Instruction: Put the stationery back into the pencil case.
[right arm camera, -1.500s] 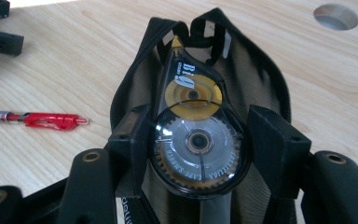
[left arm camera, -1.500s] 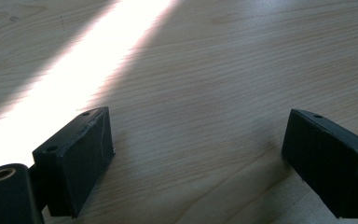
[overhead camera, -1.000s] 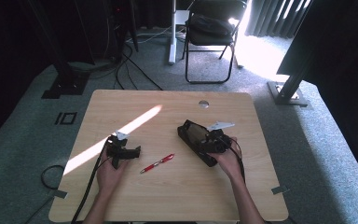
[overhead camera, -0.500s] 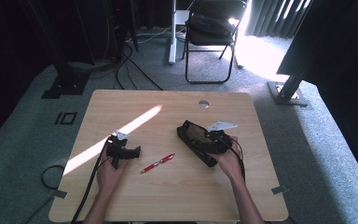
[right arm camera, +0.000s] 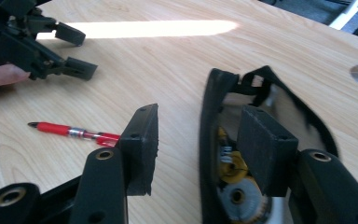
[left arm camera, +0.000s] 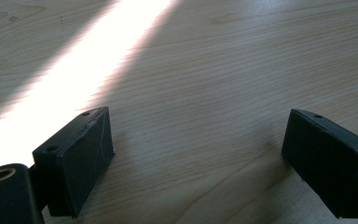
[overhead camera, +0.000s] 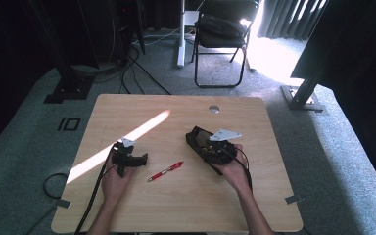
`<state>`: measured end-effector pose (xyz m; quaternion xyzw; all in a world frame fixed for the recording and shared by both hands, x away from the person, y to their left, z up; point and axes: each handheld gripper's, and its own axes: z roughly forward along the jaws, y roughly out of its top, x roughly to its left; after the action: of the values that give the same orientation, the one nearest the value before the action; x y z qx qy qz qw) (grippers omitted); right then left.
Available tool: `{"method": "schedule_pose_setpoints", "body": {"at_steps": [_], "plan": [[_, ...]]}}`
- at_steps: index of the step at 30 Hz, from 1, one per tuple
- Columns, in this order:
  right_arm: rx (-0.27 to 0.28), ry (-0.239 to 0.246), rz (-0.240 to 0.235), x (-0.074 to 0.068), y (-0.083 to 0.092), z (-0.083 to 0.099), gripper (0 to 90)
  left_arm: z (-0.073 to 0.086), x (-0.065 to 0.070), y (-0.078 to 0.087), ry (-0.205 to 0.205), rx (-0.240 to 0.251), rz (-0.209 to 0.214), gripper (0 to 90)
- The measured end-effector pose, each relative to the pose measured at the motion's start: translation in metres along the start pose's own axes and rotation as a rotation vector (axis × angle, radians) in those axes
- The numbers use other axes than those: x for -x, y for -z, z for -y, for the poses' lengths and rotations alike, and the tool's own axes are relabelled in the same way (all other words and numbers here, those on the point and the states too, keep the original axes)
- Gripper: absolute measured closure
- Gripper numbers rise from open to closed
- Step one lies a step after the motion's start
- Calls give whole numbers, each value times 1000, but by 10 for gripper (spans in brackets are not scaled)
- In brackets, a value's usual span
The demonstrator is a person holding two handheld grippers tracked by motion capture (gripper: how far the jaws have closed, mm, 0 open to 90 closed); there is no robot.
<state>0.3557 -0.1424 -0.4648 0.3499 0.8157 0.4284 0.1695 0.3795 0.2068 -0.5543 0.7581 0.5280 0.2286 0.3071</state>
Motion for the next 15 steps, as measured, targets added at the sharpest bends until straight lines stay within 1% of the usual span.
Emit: {"method": "schedule_pose_setpoints", "body": {"at_steps": [6, 8, 11, 15], "plan": [[-12, 26, -23, -11, -10, 1, 483, 0, 0, 0, 0, 0, 0, 89], [-9, 38, -29, -13, -11, 0, 483, 0, 0, 0, 0, 0, 0, 89], [-10, 39, -36, -16, -13, -2, 483, 0, 0, 0, 0, 0, 0, 89], [-6, 54, -56, -20, -16, -3, 478, 0, 0, 0, 0, 0, 0, 89]]}}
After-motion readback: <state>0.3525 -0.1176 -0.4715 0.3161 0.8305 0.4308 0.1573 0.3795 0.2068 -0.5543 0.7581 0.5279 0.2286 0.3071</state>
